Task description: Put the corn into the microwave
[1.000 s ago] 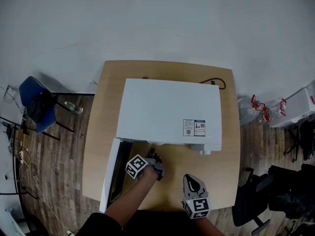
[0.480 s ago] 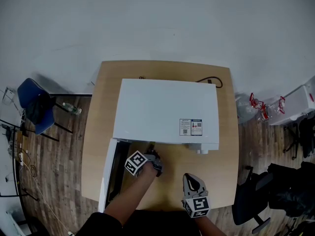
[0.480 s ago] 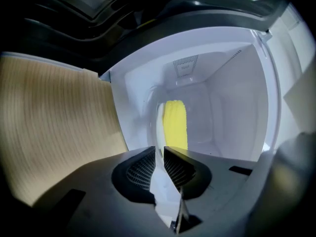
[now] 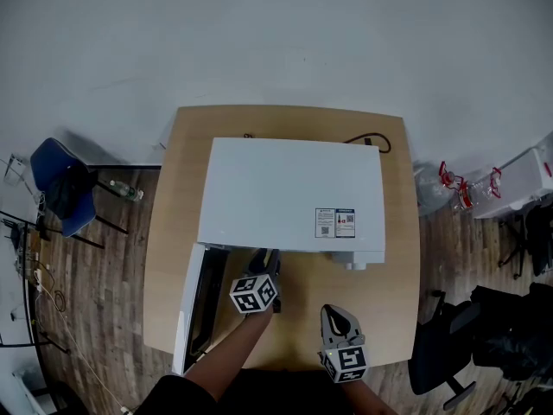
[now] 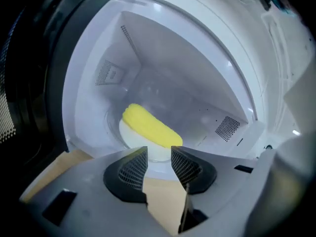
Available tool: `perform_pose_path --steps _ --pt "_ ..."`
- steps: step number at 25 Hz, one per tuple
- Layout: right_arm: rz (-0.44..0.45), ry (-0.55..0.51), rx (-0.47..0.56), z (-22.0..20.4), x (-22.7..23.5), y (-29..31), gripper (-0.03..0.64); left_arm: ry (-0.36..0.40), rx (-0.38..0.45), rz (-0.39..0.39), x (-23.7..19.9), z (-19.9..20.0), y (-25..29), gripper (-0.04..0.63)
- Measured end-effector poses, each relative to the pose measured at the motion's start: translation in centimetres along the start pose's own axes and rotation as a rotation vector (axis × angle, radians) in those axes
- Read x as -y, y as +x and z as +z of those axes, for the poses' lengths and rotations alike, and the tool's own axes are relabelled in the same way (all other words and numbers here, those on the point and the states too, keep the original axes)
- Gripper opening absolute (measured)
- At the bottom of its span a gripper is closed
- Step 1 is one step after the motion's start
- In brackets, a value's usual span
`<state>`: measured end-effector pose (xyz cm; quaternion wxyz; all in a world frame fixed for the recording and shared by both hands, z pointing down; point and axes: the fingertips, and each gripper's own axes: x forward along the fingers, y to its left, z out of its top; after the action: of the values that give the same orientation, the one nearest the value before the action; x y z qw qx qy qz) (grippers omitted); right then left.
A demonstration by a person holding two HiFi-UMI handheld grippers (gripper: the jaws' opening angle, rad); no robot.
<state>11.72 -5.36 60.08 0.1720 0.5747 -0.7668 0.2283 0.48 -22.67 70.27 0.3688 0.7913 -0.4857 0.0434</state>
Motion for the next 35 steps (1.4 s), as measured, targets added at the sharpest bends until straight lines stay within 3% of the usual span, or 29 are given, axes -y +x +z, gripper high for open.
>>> perform_pose_path --steps 7,27,32,35 --pt "-0.012 0.010 -0.004 -0.1 0.8 -0.2 0.060 0.118 -0.016 0.034 -0.5 -0.1 1.1 0.127" --pt "-0.030 0.034 0.002 -0.1 2.2 0.0 0.059 0.134 -0.010 0.047 -0.4 0.9 2.9 0.127" --pt "-0.035 0.033 0.007 -0.1 2.1 -0.5 0.060 0.199 -0.014 0.023 0.2 0.5 2.2 0.155" --pt "-0.047 0.024 0.022 0.1 2.0 -1.0 0.059 0.201 -0.003 0.011 0.6 0.4 0.9 0.155"
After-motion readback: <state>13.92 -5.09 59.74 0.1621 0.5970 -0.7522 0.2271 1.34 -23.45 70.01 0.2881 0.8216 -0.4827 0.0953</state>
